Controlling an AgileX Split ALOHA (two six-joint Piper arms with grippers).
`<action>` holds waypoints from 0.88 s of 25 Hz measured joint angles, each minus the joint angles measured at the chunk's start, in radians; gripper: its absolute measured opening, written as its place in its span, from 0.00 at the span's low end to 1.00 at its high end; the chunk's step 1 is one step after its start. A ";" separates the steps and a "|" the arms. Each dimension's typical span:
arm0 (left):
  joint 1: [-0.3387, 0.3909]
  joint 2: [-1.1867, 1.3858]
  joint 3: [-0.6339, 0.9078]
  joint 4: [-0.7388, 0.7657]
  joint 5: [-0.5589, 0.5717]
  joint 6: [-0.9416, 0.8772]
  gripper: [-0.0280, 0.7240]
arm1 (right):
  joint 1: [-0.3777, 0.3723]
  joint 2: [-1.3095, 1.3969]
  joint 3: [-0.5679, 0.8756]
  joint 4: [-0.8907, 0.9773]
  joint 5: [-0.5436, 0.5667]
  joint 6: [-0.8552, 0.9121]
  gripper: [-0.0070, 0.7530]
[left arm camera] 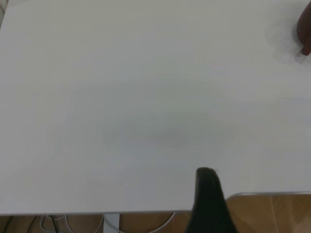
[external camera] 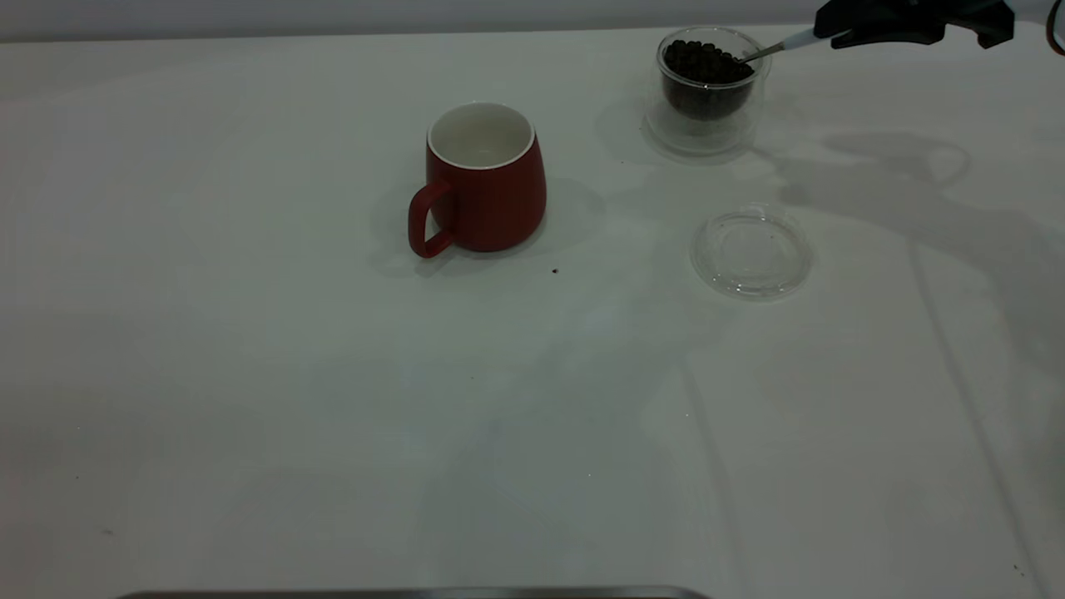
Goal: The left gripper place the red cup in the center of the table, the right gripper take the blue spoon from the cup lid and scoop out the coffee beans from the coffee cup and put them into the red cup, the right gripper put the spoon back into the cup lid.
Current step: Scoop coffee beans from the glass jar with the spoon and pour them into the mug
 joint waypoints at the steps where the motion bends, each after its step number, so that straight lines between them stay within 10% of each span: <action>1: 0.000 0.000 0.000 0.000 0.000 0.000 0.82 | 0.000 0.000 0.000 -0.001 0.005 0.015 0.16; 22: 0.000 0.000 0.000 0.000 0.000 0.000 0.82 | -0.111 0.082 -0.002 0.124 0.241 0.087 0.16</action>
